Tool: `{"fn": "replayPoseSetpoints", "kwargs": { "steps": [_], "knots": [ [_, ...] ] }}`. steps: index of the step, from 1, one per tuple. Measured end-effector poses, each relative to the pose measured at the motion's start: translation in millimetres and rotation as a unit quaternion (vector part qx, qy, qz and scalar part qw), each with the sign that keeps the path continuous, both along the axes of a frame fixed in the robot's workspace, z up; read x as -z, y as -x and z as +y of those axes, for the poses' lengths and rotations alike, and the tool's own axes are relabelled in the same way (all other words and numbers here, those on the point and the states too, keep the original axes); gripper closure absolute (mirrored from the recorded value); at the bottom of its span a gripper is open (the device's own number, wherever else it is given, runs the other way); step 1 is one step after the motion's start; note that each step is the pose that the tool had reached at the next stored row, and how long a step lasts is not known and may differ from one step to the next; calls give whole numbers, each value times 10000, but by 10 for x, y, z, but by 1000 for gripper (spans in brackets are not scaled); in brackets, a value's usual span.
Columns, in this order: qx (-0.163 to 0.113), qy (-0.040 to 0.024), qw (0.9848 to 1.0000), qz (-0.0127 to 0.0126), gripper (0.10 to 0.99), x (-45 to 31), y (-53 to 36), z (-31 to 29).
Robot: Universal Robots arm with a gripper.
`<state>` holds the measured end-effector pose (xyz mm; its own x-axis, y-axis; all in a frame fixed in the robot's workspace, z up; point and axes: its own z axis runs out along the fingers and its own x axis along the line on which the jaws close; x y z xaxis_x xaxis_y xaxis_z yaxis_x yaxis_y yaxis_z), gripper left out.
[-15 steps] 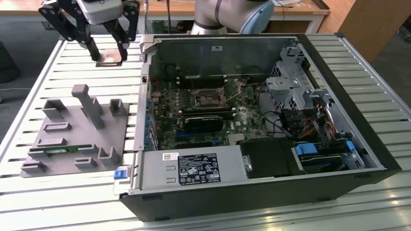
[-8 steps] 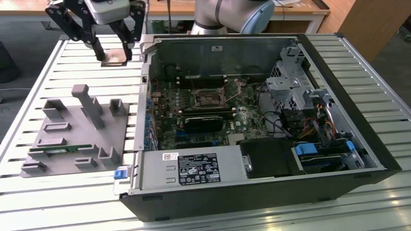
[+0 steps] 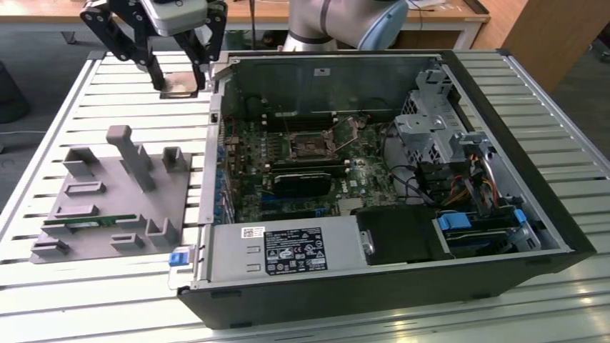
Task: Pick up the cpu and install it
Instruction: 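Pick up the cpu and move it towards the insertion slot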
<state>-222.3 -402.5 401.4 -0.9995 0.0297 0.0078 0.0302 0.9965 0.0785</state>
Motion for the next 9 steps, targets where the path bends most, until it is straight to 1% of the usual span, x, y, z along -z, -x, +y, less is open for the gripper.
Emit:
{"fn": "replayPoseSetpoints", "kwargs": {
  "steps": [9],
  "knots": [
    [0,0,10000,0,549,1,-108,0]
  ]
}}
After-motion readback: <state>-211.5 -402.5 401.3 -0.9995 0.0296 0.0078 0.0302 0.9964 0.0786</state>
